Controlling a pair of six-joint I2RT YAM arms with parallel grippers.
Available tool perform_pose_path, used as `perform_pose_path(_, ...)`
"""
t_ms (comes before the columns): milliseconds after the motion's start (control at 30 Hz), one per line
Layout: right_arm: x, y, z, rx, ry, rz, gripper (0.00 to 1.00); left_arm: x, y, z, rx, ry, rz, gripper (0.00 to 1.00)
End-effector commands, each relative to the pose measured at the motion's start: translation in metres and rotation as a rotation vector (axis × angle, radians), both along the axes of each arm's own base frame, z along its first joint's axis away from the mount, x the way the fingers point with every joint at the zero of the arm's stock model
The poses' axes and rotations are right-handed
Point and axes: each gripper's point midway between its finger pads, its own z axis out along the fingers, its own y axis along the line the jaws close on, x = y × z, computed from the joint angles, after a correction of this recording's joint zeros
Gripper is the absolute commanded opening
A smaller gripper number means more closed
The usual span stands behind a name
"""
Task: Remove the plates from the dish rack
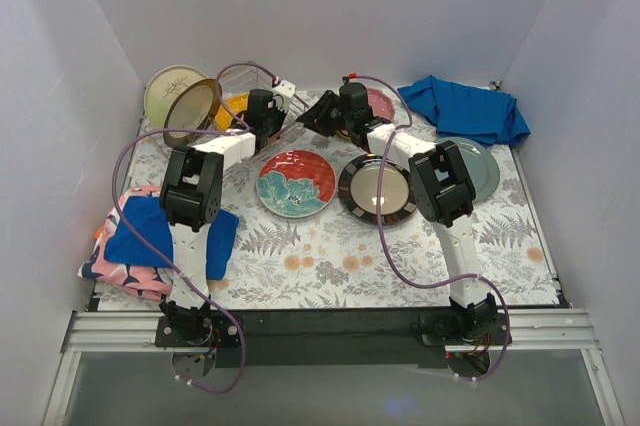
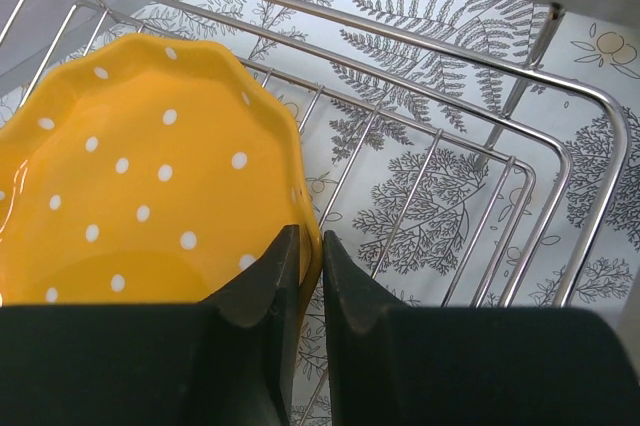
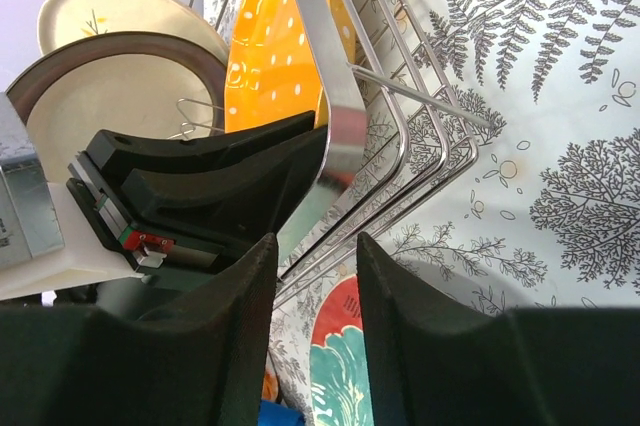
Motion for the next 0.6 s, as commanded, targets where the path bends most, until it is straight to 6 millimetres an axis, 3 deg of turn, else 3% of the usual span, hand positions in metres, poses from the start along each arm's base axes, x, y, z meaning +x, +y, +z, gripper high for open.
perform_pose_path(0,0.006,0.001,0.022,0.022,-0.068,-0.058,0.45,-0.01,-0.023,0.086,-0.045,-0.168,-0.039,0.0)
perform_pose_path(67,0.007,0.004,0.03,0.038,-0.078,-0.051,0.45,-0.01,-0.022,0.087,-0.037,-0.18,-0.039,0.0)
perform_pose_path(333,0.005,0.005,0.029,0.057,-0.072,-0.048,0.45,-0.004,-0.015,0.083,0.028,-0.21,-0.033,0.0)
perform_pose_path(567,0.005,-0.007,0.037,0.065,-0.087,-0.065,0.45,0.005,-0.004,0.083,0.086,-0.235,0.008,0.0)
